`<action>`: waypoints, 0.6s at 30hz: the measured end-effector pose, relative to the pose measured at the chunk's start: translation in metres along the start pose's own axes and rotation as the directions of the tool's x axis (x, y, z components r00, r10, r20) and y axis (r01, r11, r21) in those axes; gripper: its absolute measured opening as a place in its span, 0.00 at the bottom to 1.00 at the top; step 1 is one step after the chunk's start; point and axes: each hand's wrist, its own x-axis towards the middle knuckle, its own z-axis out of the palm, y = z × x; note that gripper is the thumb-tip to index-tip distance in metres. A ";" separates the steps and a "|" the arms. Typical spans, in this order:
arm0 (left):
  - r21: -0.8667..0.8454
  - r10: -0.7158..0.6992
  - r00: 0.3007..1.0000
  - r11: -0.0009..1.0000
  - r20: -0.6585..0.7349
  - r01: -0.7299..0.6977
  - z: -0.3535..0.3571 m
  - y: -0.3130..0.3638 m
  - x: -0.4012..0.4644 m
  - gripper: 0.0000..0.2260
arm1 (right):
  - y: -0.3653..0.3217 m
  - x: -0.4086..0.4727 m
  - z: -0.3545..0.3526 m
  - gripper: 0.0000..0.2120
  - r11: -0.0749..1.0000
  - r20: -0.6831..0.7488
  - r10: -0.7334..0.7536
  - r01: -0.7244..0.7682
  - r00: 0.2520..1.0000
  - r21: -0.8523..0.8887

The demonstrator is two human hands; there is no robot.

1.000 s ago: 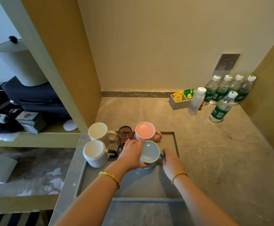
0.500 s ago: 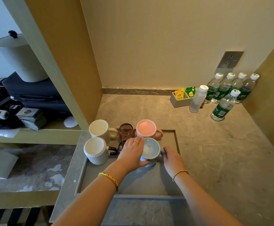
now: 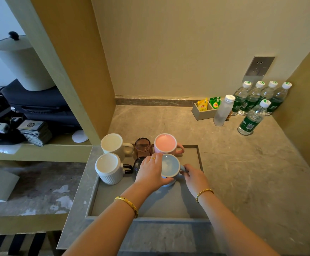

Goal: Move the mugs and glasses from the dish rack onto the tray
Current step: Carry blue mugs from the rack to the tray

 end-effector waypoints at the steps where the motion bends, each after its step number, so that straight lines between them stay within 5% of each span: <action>1: 0.002 0.004 1.000 1.000 0.003 -0.004 0.000 0.000 0.001 0.37 | 0.000 0.000 0.000 0.05 1.000 0.008 0.008 -0.008 1.000 0.003; 7: 0.049 0.007 1.000 0.999 0.012 -0.008 -0.002 -0.006 -0.001 0.40 | 0.004 -0.005 0.001 0.16 0.979 0.045 0.144 -0.149 0.989 0.142; 18: 0.068 -0.001 1.000 0.998 0.020 0.000 -0.002 -0.011 -0.007 0.36 | 0.006 -0.009 0.005 0.12 0.971 0.029 0.207 -0.209 0.978 0.113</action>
